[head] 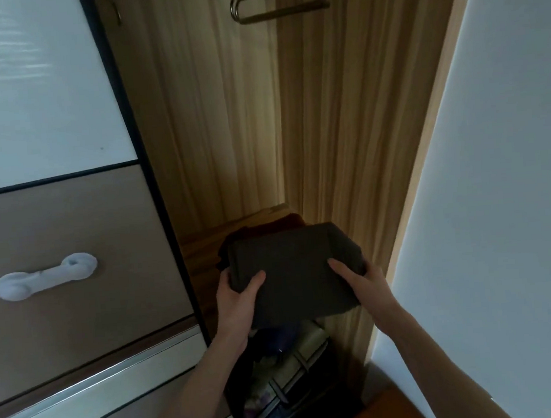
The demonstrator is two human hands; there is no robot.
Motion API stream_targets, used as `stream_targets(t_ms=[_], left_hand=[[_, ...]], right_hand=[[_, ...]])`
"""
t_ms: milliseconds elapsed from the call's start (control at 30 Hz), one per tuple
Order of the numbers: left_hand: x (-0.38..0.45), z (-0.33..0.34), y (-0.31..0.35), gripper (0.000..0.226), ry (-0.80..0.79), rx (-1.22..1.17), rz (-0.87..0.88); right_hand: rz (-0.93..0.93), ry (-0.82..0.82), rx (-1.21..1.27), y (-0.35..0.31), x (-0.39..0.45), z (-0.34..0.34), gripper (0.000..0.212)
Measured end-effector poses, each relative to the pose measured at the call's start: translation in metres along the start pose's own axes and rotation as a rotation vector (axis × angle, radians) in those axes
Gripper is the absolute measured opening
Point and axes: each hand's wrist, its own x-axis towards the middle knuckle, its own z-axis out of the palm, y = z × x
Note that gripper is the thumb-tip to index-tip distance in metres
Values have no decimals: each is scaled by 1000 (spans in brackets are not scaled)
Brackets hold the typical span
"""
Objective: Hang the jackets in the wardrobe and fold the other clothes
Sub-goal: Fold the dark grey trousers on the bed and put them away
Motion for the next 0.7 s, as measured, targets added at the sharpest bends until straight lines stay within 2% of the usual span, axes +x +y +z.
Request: stream_targets(t_ms=[133, 233, 500, 700], left_hand=[[39, 17, 9, 48, 75, 55, 102], [67, 26, 5, 59, 129, 96, 145], [116, 34, -18, 62, 185, 275, 119], [124, 35, -42, 74, 183, 404, 35]], right_hand=[[-34, -52, -46, -9, 61, 8, 57], [-43, -142, -68, -13, 106, 16, 52], [-84, -168, -220, 25, 188, 25, 84], [-177, -113, -438, 49, 197, 26, 58]])
